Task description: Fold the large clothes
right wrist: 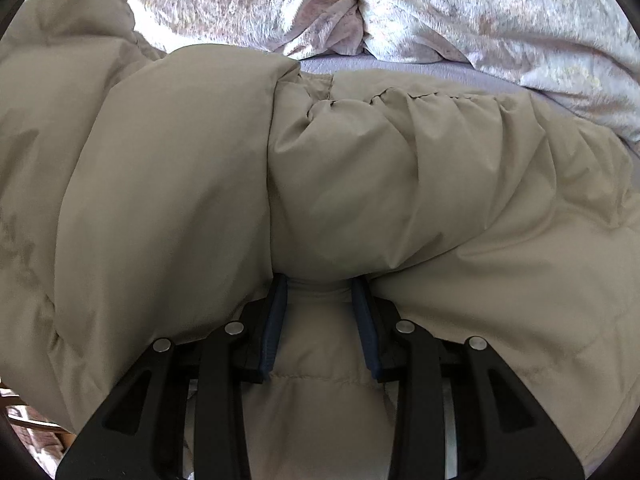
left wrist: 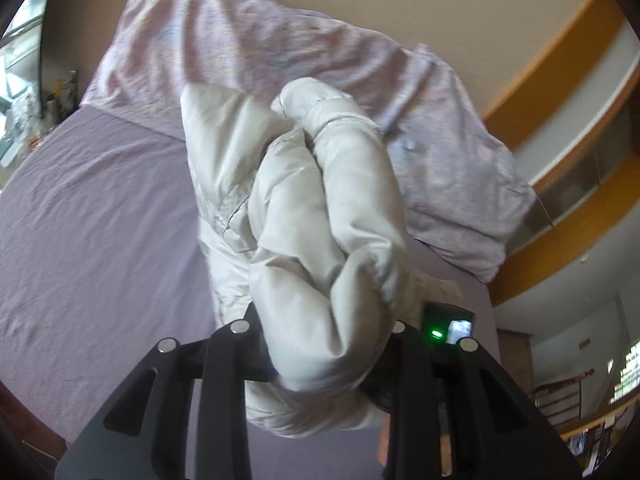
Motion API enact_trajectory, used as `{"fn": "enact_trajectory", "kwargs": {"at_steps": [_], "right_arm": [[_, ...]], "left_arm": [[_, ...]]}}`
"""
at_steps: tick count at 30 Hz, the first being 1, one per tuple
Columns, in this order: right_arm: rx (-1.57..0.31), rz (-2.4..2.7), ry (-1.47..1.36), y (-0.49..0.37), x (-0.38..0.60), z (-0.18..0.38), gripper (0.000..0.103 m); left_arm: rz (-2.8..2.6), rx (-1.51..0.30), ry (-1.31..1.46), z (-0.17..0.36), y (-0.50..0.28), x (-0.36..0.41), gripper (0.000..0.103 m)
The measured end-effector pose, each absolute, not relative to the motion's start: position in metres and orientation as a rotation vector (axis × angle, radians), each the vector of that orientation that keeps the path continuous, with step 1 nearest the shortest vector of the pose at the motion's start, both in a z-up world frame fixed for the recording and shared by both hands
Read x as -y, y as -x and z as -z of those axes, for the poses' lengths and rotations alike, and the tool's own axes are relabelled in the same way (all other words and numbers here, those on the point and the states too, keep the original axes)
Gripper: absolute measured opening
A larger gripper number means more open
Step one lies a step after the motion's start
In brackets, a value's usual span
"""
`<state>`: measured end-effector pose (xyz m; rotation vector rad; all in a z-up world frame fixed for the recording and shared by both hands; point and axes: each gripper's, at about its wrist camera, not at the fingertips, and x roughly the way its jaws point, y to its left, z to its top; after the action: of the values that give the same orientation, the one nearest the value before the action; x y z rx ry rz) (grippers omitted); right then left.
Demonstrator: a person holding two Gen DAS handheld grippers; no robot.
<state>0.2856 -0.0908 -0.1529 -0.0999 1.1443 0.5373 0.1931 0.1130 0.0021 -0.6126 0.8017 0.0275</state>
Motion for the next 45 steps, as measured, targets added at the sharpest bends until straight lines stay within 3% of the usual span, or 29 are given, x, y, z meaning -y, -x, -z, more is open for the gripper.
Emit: {"fn": "enact_trajectory", "kwargs": {"at_steps": [8, 16, 34, 41, 45], "right_arm": [[-1.193, -0.559, -0.004, -0.296, 0.125, 0.144, 0.036], [-1.096, -0.511, -0.081, -0.305, 0.212, 0.116, 0.036], [-1.047, -0.236, -0.179, -0.312, 0.375, 0.11, 0.036], [-1.039, -0.15, -0.242, -0.311, 0.427, 0.107, 0.036], [-1.005, -0.132, -0.274, -0.313, 0.446, 0.094, 0.036]], "left_arm": [[0.101, -0.801, 0.543, -0.015, -0.214, -0.044, 0.029], [0.172, -0.817, 0.476, -0.015, -0.227, 0.023, 0.029], [0.353, -0.994, 0.329, 0.021, -0.252, 0.18, 0.029], [0.383, -1.04, 0.254, 0.025, -0.259, 0.219, 0.037], [0.396, -1.033, 0.218, 0.014, -0.263, 0.228, 0.055]]}}
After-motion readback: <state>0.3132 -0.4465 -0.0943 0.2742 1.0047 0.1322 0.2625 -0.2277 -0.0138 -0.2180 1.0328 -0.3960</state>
